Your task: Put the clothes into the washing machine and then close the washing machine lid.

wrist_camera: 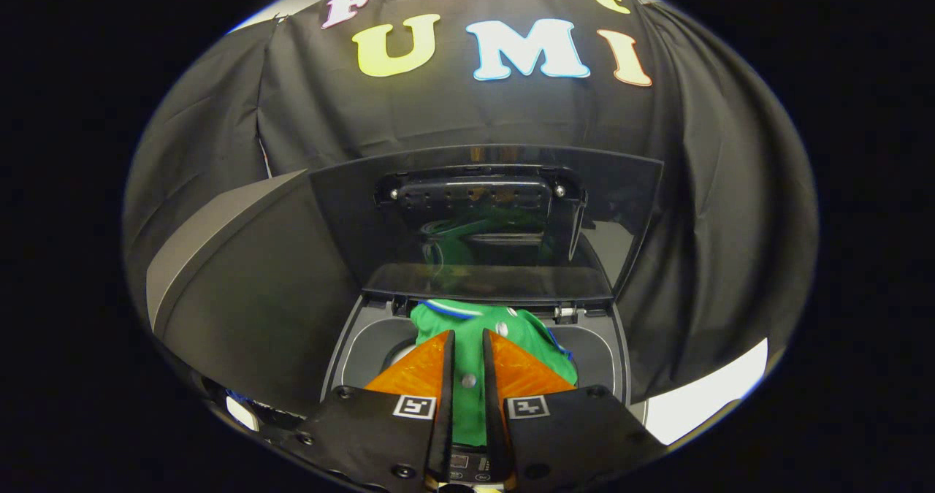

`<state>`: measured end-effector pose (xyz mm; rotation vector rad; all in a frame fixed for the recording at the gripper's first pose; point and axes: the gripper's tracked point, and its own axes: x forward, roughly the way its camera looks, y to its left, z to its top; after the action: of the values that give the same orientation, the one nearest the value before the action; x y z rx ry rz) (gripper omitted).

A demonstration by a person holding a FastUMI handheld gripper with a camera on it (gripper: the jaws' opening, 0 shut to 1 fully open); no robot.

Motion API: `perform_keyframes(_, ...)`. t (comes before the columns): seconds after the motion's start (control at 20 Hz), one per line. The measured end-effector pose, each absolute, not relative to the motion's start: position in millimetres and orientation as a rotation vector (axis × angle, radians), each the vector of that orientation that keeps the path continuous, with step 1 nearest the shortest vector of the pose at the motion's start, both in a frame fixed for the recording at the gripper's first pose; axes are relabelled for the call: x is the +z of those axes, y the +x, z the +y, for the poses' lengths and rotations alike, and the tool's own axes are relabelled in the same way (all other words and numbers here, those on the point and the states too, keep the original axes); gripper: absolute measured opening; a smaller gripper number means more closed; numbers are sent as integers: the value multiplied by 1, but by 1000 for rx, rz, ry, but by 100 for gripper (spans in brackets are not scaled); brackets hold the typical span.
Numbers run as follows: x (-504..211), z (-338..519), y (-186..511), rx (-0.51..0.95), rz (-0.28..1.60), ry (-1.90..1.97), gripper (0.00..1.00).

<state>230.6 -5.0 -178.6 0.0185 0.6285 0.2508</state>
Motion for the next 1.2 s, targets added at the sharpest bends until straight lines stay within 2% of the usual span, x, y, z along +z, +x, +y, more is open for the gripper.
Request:
perform_keyframes(0.3,-171,-7,233,244,592,-35,98)
perform_keyframes(0.5,-161,-5,234,244,572,-42,98)
perform_keyframes(1.05,-57,8,281,254,250,18,97)
perform_keyframes(1.2,-46,10,307,243,224,28,97)
